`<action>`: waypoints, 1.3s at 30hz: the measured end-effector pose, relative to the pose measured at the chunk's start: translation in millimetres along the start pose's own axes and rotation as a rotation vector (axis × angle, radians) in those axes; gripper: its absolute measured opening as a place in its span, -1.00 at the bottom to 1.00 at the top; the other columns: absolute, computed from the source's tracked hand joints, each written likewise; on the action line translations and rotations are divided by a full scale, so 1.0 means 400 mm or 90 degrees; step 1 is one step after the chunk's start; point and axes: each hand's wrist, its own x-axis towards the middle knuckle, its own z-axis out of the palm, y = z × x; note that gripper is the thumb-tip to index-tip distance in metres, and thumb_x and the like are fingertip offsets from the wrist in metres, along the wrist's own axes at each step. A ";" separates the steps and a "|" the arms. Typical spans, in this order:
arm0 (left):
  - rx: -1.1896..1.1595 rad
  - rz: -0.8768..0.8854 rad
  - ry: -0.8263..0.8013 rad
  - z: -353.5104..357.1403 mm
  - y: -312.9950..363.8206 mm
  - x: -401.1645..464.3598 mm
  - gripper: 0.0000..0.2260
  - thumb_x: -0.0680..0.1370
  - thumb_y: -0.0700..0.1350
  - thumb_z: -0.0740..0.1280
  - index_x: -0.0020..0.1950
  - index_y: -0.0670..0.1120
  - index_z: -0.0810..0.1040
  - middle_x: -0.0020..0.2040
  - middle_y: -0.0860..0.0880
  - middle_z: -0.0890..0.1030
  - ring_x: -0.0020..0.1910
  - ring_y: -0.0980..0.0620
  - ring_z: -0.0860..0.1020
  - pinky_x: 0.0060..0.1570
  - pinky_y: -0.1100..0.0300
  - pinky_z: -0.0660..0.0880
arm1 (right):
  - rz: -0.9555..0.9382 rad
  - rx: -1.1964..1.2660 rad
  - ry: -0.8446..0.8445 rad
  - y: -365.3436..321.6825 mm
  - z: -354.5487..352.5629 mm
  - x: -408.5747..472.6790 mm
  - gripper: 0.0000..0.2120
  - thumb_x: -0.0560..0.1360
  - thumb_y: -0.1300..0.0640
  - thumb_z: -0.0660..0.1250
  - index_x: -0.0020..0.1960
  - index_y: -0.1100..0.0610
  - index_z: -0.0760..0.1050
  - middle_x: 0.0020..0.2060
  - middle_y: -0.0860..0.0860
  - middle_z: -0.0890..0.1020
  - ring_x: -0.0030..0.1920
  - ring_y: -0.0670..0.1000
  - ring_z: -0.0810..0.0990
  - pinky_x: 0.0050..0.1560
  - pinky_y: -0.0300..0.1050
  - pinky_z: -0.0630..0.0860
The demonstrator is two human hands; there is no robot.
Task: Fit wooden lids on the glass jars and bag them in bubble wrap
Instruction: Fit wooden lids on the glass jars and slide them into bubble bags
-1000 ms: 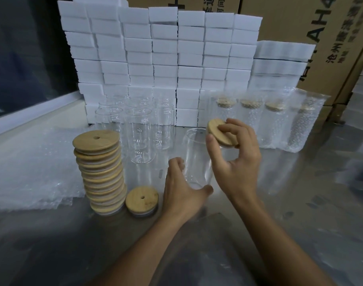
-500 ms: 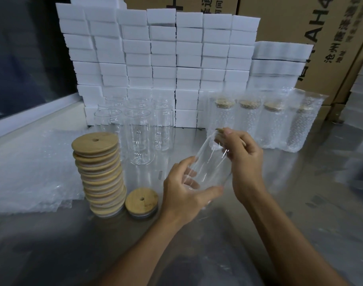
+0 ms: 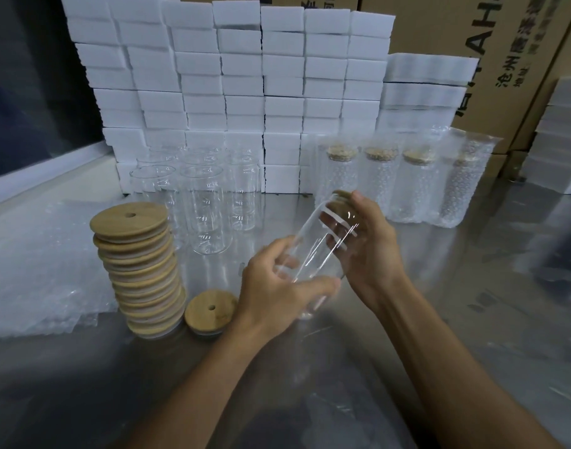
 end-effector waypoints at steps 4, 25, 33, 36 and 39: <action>-0.250 -0.131 -0.245 -0.015 0.022 -0.005 -0.62 0.17 0.05 0.53 -0.03 0.05 0.69 -0.21 -0.02 0.64 -0.31 -0.05 0.63 -0.37 0.11 0.56 | 0.023 0.060 -0.077 -0.015 -0.007 -0.003 -0.54 0.38 -0.12 0.39 0.15 0.16 0.58 0.11 0.10 0.64 0.13 0.06 0.62 0.02 -0.05 0.44; 0.227 -0.026 0.090 0.004 -0.048 0.008 -0.33 0.01 0.35 0.39 0.10 0.22 0.48 -0.03 0.13 0.61 0.02 0.15 0.60 0.00 0.10 0.58 | -0.221 -0.474 -0.057 0.086 0.026 -0.017 -0.32 0.33 0.00 0.64 0.33 -0.09 0.37 0.15 -0.23 0.60 0.19 -0.20 0.59 0.25 -0.16 0.49; 0.353 -0.002 0.072 -0.008 -0.023 0.010 -0.30 0.30 0.14 0.47 0.40 0.08 0.34 0.24 0.03 0.57 0.26 -0.07 0.51 0.13 0.04 0.51 | -0.111 -0.486 -0.065 0.136 -0.020 0.007 -0.19 0.19 -0.22 0.62 0.34 -0.16 0.34 0.14 -0.17 0.60 0.15 -0.21 0.60 0.21 -0.09 0.53; 0.393 0.019 0.079 -0.015 -0.003 0.014 -0.25 0.42 -0.04 0.46 0.54 0.04 0.18 0.39 0.05 0.41 0.31 0.01 0.45 0.09 0.23 0.37 | -0.071 -0.502 -0.062 0.147 -0.043 0.014 -0.08 0.12 -0.31 0.58 0.39 -0.16 0.30 0.18 -0.15 0.57 0.19 -0.17 0.58 0.23 -0.10 0.54; 0.422 0.069 0.082 -0.025 0.064 0.016 -0.38 0.45 -0.03 0.39 0.49 0.04 0.28 0.35 0.05 0.44 0.24 0.00 0.49 0.11 0.20 0.39 | -0.059 -0.499 -0.055 0.155 -0.055 0.023 -0.06 0.09 -0.31 0.52 0.40 -0.11 0.30 0.19 -0.08 0.58 0.21 -0.12 0.57 0.14 -0.21 0.51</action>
